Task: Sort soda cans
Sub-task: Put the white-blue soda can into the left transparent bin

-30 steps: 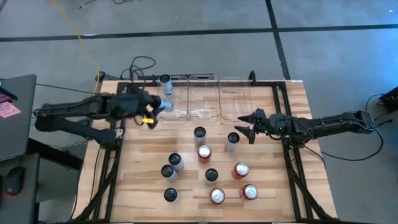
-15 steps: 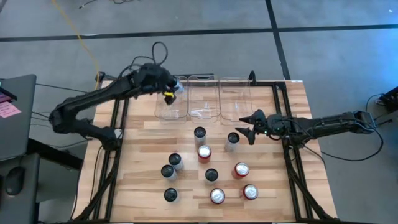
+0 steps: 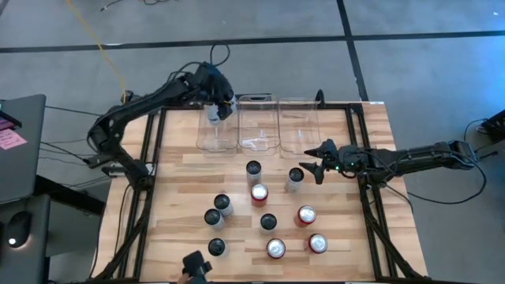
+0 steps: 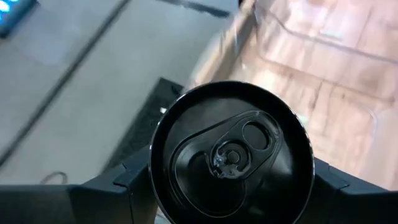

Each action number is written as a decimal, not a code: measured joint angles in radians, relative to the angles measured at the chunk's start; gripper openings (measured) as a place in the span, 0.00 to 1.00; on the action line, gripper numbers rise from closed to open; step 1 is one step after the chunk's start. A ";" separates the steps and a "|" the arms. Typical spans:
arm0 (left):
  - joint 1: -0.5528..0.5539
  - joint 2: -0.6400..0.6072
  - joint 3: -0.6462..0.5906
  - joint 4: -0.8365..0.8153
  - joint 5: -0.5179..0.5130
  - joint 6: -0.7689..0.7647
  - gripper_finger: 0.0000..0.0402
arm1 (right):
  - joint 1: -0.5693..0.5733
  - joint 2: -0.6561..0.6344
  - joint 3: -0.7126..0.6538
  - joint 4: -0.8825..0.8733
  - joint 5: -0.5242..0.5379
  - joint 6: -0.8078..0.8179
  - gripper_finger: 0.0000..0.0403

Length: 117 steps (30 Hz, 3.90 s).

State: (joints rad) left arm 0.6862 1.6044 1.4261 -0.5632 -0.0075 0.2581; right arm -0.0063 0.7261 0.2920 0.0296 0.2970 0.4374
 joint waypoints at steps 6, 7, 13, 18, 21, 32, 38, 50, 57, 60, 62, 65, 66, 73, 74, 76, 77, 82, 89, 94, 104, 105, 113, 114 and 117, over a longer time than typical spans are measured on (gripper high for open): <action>0.054 0.046 -0.003 0.011 0.061 0.000 0.62 | 0.000 0.000 0.000 -0.010 0.000 0.000 0.78; 0.059 0.053 -0.003 0.015 0.066 0.001 0.62 | 0.000 0.000 0.000 -0.011 0.000 0.000 0.78; 0.079 0.103 -0.003 0.042 0.092 0.027 0.62 | 0.001 0.000 0.000 -0.010 0.000 0.008 0.78; 0.084 0.149 -0.004 0.033 0.108 0.032 0.62 | 0.022 0.000 0.000 -0.008 0.000 0.009 0.78; 0.084 0.163 -0.004 0.037 0.109 0.034 0.62 | 0.035 0.000 0.000 -0.008 0.000 0.009 0.78; 0.091 0.164 -0.004 0.042 0.108 0.010 0.73 | 0.046 0.000 0.000 -0.008 0.000 0.034 0.78; 0.091 0.162 -0.003 0.043 0.104 0.011 0.76 | 0.046 0.000 0.000 -0.007 0.000 0.036 0.78; 0.091 0.101 0.016 0.012 -0.021 0.054 0.76 | 0.046 0.000 0.000 0.005 0.001 0.036 0.78; 0.088 -0.042 0.028 -0.043 -0.040 0.019 0.76 | 0.046 0.000 0.000 0.009 0.001 0.034 0.78; 0.076 -0.110 0.028 -0.109 -0.040 -0.017 0.76 | 0.046 0.000 -0.001 0.008 0.005 0.033 0.78; 0.060 -0.163 0.012 -0.122 -0.040 -0.030 0.76 | 0.046 0.000 -0.005 0.012 0.013 0.030 0.78; 0.029 -0.248 -0.031 -0.121 -0.042 -0.053 0.76 | 0.045 0.000 -0.024 0.032 0.017 0.026 0.78; 0.016 -0.276 -0.045 -0.119 -0.046 -0.066 0.76 | 0.045 0.000 -0.029 0.039 0.017 0.026 0.78; -0.123 -0.490 -0.201 -0.110 -0.067 -0.140 0.76 | 0.045 0.000 -0.054 0.171 0.017 0.018 0.78; -0.149 -0.521 -0.230 -0.097 -0.078 -0.155 0.76 | 0.045 0.000 -0.054 0.183 0.015 0.007 0.78; -0.206 -0.586 -0.294 -0.071 -0.107 -0.185 0.76 | 0.045 0.000 -0.054 0.206 0.008 0.000 0.78; -0.234 -0.619 -0.327 -0.054 -0.121 -0.200 0.76 | 0.045 0.000 -0.054 0.213 0.007 0.000 0.78; -0.365 -0.757 -0.495 0.040 -0.141 -0.268 0.76 | 0.051 0.000 -0.054 0.238 0.005 0.007 0.78; -0.448 -0.826 -0.622 0.099 -0.132 -0.267 0.76 | 0.078 0.028 -0.054 0.373 0.005 -0.026 0.78; -0.451 -0.794 -0.687 0.109 -0.132 -0.252 0.76 | 0.096 0.101 -0.054 0.470 0.005 -0.053 0.78; -0.502 -0.701 -0.702 0.092 -0.090 -0.321 0.76 | 0.096 0.264 -0.054 0.569 0.005 -0.054 0.78; -0.518 -0.703 -0.702 0.095 -0.094 -0.322 0.75 | 0.096 0.273 -0.054 0.570 0.004 -0.054 0.78; -0.736 -0.714 -0.701 0.104 -0.120 -0.297 0.64 | 0.080 0.304 -0.052 0.562 0.002 -0.038 0.78; -0.765 -0.714 -0.701 0.106 -0.120 -0.302 0.63 | 0.077 0.304 -0.052 0.561 0.002 -0.035 0.78; -0.847 -0.714 -0.701 0.120 -0.145 -0.334 0.62 | 0.076 0.304 -0.052 0.562 0.002 -0.027 0.78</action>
State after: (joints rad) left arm -0.1605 0.8906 0.7250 -0.4433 -0.1522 -0.0759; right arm 0.0692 1.0302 0.2398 0.5918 0.2989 0.4107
